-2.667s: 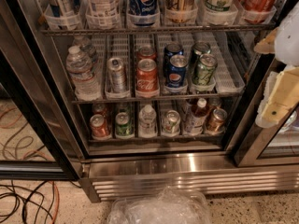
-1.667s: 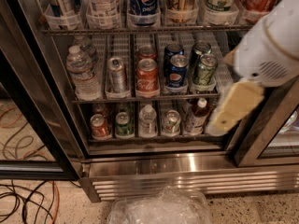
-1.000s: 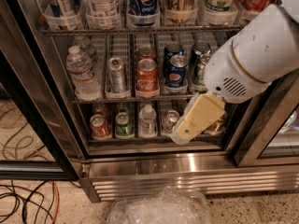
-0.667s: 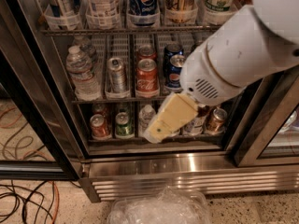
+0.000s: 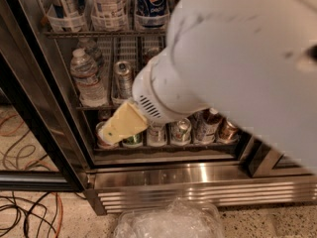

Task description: Pick water bottle from middle shelf of fridge

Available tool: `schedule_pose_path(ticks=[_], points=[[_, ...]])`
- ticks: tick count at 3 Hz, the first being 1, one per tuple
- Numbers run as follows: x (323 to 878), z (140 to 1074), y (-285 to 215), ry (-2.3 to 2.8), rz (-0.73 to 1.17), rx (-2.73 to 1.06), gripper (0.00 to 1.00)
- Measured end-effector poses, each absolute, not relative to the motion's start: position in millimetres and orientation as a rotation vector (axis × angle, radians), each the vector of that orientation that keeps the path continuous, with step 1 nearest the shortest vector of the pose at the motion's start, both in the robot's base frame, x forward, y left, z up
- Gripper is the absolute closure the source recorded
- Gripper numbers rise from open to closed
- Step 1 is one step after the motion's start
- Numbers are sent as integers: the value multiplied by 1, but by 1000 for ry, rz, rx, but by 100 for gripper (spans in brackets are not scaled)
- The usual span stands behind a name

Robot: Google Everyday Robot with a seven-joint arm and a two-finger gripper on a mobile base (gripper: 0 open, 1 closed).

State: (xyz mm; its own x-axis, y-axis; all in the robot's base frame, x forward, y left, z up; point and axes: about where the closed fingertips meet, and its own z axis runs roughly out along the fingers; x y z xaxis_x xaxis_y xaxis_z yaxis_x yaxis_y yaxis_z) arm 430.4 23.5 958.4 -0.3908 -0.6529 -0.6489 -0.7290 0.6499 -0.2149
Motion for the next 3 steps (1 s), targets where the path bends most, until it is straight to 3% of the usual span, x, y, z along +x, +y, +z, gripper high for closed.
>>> schedule_pose_path(ticks=[3], points=[[429, 972, 33, 2145, 157, -989, 0]])
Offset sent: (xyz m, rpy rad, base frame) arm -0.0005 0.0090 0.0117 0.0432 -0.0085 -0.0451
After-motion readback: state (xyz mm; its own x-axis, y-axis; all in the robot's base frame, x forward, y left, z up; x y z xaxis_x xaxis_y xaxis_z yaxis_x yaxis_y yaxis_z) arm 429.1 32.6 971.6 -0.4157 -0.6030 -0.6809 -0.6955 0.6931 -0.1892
